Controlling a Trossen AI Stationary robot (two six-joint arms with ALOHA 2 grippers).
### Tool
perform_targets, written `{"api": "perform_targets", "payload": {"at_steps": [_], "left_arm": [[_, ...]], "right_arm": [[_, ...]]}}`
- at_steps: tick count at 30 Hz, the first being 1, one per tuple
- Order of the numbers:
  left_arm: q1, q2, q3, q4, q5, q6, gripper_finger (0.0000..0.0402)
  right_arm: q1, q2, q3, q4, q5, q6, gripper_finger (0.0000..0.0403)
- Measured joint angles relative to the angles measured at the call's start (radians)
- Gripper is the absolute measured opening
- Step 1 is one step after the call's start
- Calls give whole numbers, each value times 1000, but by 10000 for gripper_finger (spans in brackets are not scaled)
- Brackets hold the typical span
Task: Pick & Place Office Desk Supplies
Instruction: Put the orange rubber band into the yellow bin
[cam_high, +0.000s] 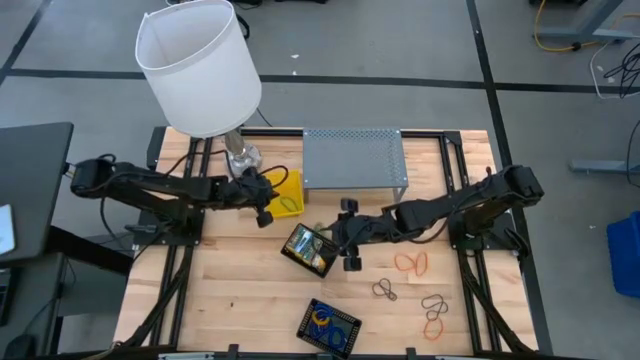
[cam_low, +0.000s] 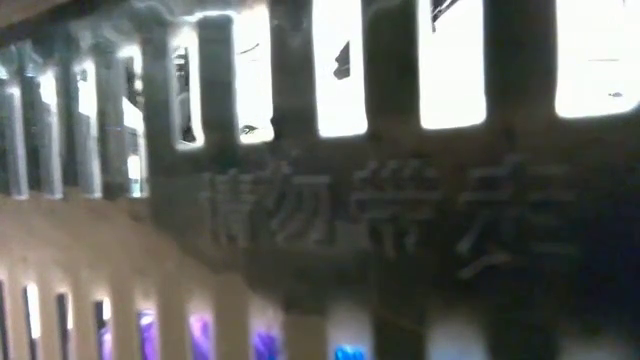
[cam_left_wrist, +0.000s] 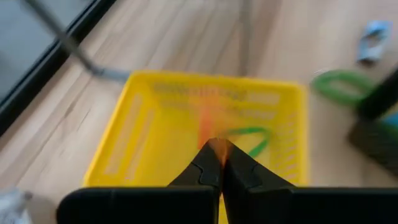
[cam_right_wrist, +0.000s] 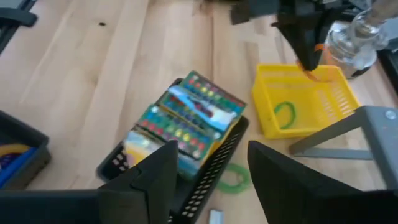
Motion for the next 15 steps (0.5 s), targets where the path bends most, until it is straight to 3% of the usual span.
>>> {"api": "perform_targets", "payload": {"at_steps": [8, 15], "left_arm": [[80, 0, -52, 101, 135, 5, 8], [101, 0, -52, 143, 168, 35, 73]], "right_arm": [[22, 0, 0, -3, 1, 10, 201], [22, 0, 0, -2, 1, 19, 201]]}}
